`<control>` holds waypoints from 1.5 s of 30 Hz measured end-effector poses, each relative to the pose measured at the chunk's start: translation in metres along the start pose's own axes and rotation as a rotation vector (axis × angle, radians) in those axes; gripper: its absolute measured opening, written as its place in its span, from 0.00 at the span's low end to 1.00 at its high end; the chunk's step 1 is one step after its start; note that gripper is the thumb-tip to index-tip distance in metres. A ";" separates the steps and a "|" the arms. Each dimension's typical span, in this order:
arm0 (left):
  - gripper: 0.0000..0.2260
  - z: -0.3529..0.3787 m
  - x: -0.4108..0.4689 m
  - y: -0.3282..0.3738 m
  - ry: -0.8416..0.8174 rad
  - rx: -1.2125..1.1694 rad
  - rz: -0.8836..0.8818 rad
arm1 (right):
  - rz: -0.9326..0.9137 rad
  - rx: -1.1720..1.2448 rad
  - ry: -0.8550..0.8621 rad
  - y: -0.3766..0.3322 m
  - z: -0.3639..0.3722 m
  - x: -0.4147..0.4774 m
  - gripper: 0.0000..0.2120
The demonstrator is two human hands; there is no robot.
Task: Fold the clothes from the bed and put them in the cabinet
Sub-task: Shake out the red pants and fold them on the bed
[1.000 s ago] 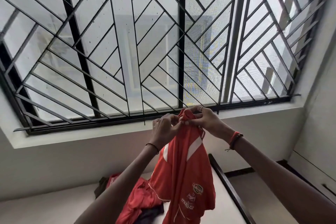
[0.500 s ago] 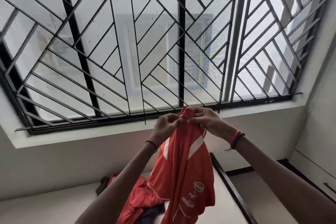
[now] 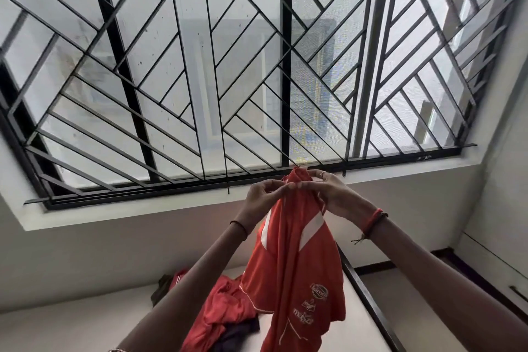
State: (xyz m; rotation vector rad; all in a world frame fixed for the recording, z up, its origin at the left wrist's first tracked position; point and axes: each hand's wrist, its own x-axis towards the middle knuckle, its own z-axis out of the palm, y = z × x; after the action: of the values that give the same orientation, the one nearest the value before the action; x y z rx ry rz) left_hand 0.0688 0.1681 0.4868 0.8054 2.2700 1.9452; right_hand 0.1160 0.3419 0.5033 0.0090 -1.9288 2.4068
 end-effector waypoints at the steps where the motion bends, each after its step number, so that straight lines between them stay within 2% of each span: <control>1: 0.10 0.000 0.000 -0.001 -0.011 0.015 0.006 | -0.001 0.013 -0.004 0.000 0.000 -0.001 0.14; 5: 0.09 0.001 0.000 0.001 -0.055 0.036 0.036 | -0.019 0.099 -0.013 0.001 0.001 -0.004 0.18; 8: 0.09 0.005 -0.003 0.001 -0.042 0.007 0.048 | 0.034 0.115 -0.051 0.002 -0.001 -0.005 0.10; 9: 0.09 0.006 -0.004 0.001 -0.040 0.017 0.052 | 0.109 0.075 -0.050 0.001 -0.002 -0.003 0.09; 13: 0.06 0.013 -0.012 -0.005 -0.081 0.114 0.148 | 0.460 -0.196 -0.002 0.000 -0.016 0.010 0.29; 15: 0.08 0.019 -0.017 -0.010 -0.073 0.220 0.217 | 0.559 -0.226 -0.021 -0.004 -0.015 0.007 0.30; 17: 0.10 0.025 -0.024 -0.014 -0.047 0.302 0.256 | 0.604 -0.239 -0.043 -0.009 -0.008 -0.001 0.27; 19: 0.08 0.031 -0.030 -0.017 -0.009 0.380 0.321 | 0.582 -0.275 -0.076 -0.009 -0.002 -0.005 0.18; 21: 0.08 0.033 -0.036 -0.020 0.019 0.442 0.370 | 0.472 -0.248 -0.089 -0.004 -0.001 -0.002 0.05; 22: 0.09 0.032 -0.037 -0.023 0.012 0.465 0.392 | 0.406 -0.201 -0.077 -0.003 0.000 -0.003 0.04; 24: 0.10 0.026 -0.035 -0.030 -0.005 0.443 0.377 | 0.291 -0.122 -0.062 -0.003 -0.002 -0.005 0.10; 27: 0.07 0.010 -0.025 -0.029 0.088 0.139 0.161 | 0.176 -0.174 -0.075 -0.006 -0.003 -0.013 0.15; 29: 0.07 -0.005 -0.014 -0.027 0.129 0.072 0.058 | 0.126 -0.168 -0.089 -0.008 -0.002 -0.019 0.17; 31: 0.12 -0.019 -0.005 -0.026 -0.018 0.133 -0.027 | 0.063 -0.132 -0.114 -0.008 -0.001 -0.023 0.18; 34: 0.14 -0.027 -0.005 -0.028 -0.316 0.208 -0.055 | -0.019 -0.086 -0.143 -0.013 0.002 -0.029 0.20; 37: 0.11 -0.027 -0.007 -0.026 -0.376 0.157 -0.052 | -0.069 -0.047 -0.147 -0.018 0.000 -0.033 0.21; 41: 0.07 -0.027 -0.001 -0.016 -0.326 0.173 0.012 | 0.011 -0.035 -0.131 -0.020 -0.005 -0.040 0.25; 45: 0.06 -0.032 0.005 -0.011 -0.225 0.221 0.060 | 0.341 -0.034 0.024 -0.010 -0.004 -0.041 0.23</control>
State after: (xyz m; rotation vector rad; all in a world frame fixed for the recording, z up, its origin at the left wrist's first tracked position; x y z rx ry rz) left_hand 0.0489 0.1404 0.4843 1.0653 2.3720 1.5495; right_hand 0.1580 0.3459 0.5108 -0.3789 -2.1089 2.5562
